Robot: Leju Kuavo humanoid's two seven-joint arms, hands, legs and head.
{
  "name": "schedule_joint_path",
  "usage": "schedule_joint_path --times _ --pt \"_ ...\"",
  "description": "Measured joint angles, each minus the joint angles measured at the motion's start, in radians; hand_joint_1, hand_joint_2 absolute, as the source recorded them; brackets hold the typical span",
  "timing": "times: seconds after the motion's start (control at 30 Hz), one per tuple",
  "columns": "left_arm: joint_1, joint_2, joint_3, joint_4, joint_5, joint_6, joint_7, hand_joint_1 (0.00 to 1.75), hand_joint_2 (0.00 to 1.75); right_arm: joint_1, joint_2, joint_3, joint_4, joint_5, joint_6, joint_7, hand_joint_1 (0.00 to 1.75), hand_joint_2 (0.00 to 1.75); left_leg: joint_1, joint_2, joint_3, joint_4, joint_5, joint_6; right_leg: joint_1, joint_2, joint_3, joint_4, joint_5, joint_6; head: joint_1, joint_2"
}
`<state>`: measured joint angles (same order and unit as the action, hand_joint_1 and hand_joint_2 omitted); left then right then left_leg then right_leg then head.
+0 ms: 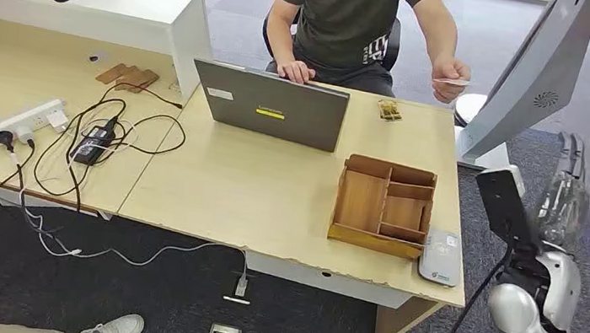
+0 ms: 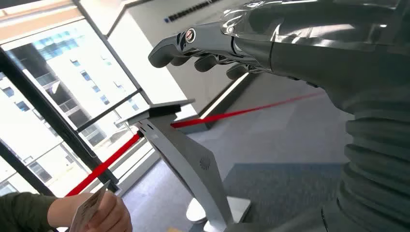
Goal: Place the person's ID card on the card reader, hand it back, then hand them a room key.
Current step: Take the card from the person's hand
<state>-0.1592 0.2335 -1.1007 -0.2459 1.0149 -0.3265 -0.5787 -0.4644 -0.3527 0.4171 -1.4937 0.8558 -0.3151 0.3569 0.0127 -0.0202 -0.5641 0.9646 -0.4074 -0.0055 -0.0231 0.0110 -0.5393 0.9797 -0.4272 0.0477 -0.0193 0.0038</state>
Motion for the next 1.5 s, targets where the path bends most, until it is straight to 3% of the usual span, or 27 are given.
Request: schedule_joint_path --times 0.27,0.57,0.6,0.73,0.8,1.13,1.5 --pt "-0.034 -0.006 -0.026 0.0 -0.022 -0.019 0.025 0.0 1.75 -0.171 0.003 0.149 0.05 0.234 0.211 0.075 0.0 1.75 0.0 -0.001 -0.002 0.0 0.001 0.0 0.0 -0.001 -0.001 0.0 0.001 0.001 0.0 0.0" --pt "-0.051 -0.014 -0.039 0.0 -0.032 -0.033 0.037 0.0 1.75 -0.267 0.036 0.258 0.126 0.353 0.251 0.093 0.0 1.75 0.0 -0.001 -0.004 0.0 0.001 0.0 0.0 -0.001 -0.003 0.0 0.001 0.001 0.0 0.0" --pt "-0.052 -0.014 -0.039 0.0 -0.033 -0.035 0.037 0.0 1.75 -0.273 0.041 0.264 0.132 0.359 0.256 0.093 0.07 1.75 0.0 -0.001 -0.004 0.0 0.001 0.0 0.0 -0.001 -0.003 0.0 0.001 0.001 0.0 0.0" --pt "-0.053 -0.016 -0.041 0.0 -0.036 -0.041 0.04 0.0 1.75 -0.286 0.062 0.284 0.154 0.376 0.271 0.089 1.64 1.75 0.0 -0.001 -0.004 0.0 0.001 0.0 0.0 -0.001 -0.003 0.0 0.001 0.001 0.0 0.0" --pt "-0.053 -0.016 -0.041 0.0 -0.036 -0.043 0.041 0.0 1.75 -0.288 0.071 0.291 0.164 0.378 0.273 0.088 1.72 1.75 0.0 -0.001 -0.004 0.0 0.001 0.0 0.0 -0.001 -0.003 0.0 0.001 0.001 0.0 0.0" --pt "-0.054 -0.016 -0.043 0.0 -0.041 -0.047 0.046 0.0 1.75 -0.289 0.1 0.308 0.201 0.301 0.276 0.029 1.75 1.75 0.0 -0.001 -0.004 0.0 0.001 0.0 0.0 -0.001 -0.004 0.0 0.001 0.001 0.0 0.0" --pt "-0.053 -0.016 -0.043 0.0 -0.041 -0.049 0.048 0.0 1.75 -0.23 0.117 0.257 0.171 0.168 0.114 -0.043 1.75 1.75 0.0 -0.001 -0.004 0.0 0.001 0.0 0.0 -0.001 -0.004 0.0 0.001 0.001 0.0 0.0"
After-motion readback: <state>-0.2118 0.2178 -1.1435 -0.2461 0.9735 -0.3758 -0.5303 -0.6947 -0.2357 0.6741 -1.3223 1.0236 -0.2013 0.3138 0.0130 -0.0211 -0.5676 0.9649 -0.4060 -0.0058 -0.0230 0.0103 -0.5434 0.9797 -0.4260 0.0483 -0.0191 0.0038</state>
